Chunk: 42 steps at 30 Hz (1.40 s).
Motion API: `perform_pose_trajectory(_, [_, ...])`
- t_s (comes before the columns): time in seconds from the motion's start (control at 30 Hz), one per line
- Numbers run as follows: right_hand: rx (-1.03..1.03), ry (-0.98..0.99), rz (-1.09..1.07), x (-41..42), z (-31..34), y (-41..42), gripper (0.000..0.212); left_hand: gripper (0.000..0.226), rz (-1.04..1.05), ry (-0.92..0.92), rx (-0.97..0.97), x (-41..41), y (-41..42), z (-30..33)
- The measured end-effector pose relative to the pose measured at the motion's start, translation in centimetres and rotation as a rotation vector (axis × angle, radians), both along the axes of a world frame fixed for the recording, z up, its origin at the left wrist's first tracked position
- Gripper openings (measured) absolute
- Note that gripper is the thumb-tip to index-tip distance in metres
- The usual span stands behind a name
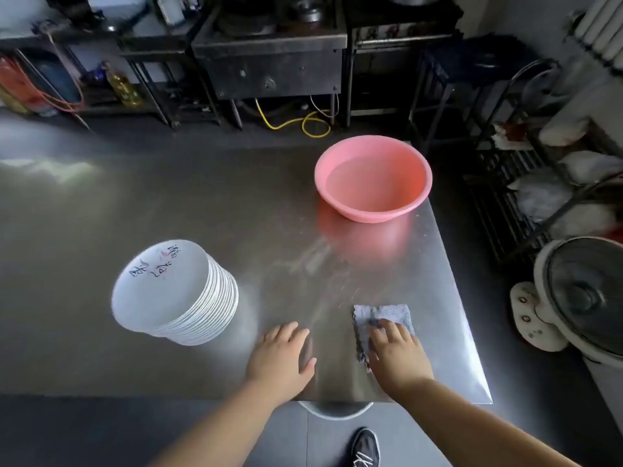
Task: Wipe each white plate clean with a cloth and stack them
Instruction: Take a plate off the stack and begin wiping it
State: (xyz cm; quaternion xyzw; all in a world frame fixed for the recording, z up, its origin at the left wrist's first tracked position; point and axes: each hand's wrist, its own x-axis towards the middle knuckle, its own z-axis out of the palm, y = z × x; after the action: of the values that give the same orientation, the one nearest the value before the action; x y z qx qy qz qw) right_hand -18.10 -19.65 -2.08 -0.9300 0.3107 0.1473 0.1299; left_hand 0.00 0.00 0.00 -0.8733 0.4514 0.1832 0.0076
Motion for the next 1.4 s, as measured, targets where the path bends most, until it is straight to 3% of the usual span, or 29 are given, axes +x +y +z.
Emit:
perform_pose_trajectory(0.2, [-0.079, -0.202, 0.06, -0.4, -3.2, -2.4, 0.049, 0.064, 0.057, -0.013, 0.04, -1.2, -1.8, -2.3])
perform_pose_trajectory(0.3, [-0.126, -0.324, 0.061, -0.3, -4.5, -3.0, 0.034, 0.06, 0.076, -0.041, -0.005, -1.7, -1.7, -3.0])
perform_pose_trajectory(0.47, [-0.107, -0.348, 0.032, 1.3, -4.2, -3.5, 0.012, 0.055, 0.069, -0.052, -0.077, -1.5, -1.7, -2.9])
perform_pose_trajectory(0.6, [0.084, -0.313, -0.11, 2.9, -1.7, -3.3, 0.014, 0.057, 0.05, -0.071, -0.152, -0.4, -2.1, -0.5])
perform_pose_trajectory(0.73, [0.383, -0.464, -0.249, 5.5, 2.5, -1.9, 0.008, 0.053, 0.058, -0.15, -0.335, 1.6, -1.6, 3.0])
perform_pose_trajectory(0.97, [0.549, -0.689, -0.257, 13.3, 9.5, 3.7, 0.01, 0.035, 0.102, -0.291, -0.529, 7.0, 4.5, 8.8])
perform_pose_trajectory(1.13, [0.651, -0.743, -0.302, 19.5, 12.6, 9.7, 0.014, 0.02, 0.195, -0.366, -0.522, 12.8, 11.8, 11.0])
perform_pose_trajectory(1.4, [0.579, -0.704, -0.437, 26.4, 12.6, 16.5, 0.012, 0.045, 0.436, -0.167, -0.333, 23.0, 18.9, 11.8])
